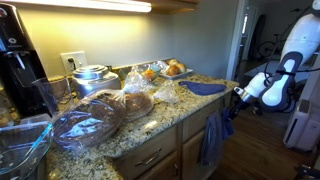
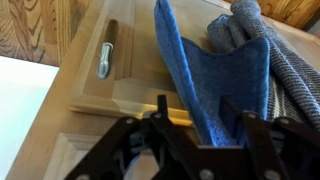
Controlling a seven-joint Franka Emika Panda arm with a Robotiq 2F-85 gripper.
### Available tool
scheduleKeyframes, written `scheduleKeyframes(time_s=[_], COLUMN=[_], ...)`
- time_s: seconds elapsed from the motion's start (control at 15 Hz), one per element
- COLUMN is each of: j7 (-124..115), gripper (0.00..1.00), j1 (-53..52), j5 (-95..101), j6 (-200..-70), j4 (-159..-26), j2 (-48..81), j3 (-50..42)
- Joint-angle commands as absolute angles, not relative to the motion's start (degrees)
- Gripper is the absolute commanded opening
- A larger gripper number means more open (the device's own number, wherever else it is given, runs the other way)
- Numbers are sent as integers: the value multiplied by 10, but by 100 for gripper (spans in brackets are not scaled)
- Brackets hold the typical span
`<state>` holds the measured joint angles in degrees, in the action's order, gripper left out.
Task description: Unhang the blue cloth from the drawer and place it on the right side of the counter
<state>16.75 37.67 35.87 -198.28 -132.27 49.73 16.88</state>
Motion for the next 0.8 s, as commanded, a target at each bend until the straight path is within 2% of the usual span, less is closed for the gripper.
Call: scheduleKeyframes(time_s=[0.0, 0.2, 0.33, 0.47, 0.6, 0.73], j7=[167, 167, 166, 166, 166, 163], gripper=[27, 9, 6, 3, 8, 9], j1=[414, 428, 434, 438, 441, 437], j5=[390, 408, 418, 428, 437, 444], j6=[-1983, -1983, -1983, -1983, -1983, -1983], j4=[-1321, -1311, -1307, -1308, -1314, -1325], j2=[493, 498, 499, 498, 496, 493], j3=[186, 194, 198, 200, 202, 198])
